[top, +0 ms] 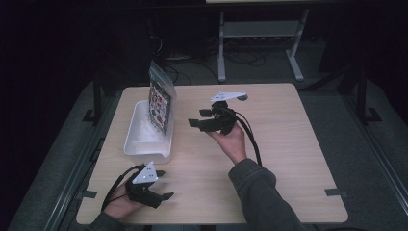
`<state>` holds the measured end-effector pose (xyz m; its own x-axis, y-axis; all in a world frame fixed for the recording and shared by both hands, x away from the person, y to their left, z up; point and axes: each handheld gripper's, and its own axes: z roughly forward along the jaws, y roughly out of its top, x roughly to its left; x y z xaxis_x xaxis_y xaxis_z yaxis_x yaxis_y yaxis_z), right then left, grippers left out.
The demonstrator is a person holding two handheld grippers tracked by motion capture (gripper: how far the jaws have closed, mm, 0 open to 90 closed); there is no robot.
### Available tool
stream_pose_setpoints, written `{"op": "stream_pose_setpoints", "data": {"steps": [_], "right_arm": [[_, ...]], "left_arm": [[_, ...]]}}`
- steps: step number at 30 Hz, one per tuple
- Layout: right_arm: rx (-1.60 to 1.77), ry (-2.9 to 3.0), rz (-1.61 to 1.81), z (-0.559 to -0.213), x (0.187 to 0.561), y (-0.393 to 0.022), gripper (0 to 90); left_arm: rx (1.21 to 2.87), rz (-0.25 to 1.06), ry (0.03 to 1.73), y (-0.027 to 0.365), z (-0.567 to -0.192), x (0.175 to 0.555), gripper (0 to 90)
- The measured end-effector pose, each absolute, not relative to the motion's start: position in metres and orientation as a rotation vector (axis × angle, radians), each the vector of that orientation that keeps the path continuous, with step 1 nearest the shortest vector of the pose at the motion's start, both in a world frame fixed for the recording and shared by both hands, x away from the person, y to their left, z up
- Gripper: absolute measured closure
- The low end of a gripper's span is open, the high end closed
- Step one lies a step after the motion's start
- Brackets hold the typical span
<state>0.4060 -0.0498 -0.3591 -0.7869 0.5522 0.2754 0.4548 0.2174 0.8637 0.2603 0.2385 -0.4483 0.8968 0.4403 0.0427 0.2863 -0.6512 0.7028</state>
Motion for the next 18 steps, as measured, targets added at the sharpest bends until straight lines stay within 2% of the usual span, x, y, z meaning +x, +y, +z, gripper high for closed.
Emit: {"op": "stream_pose_setpoints", "data": {"steps": [18], "right_arm": [[1.058, 2.377, 1.628, -0.377, 0.38, -0.111, 29.4]], "left_arm": [[2.325, 0.277, 0.528, 0.238, -0.449, 0.261, 19.1]]}}
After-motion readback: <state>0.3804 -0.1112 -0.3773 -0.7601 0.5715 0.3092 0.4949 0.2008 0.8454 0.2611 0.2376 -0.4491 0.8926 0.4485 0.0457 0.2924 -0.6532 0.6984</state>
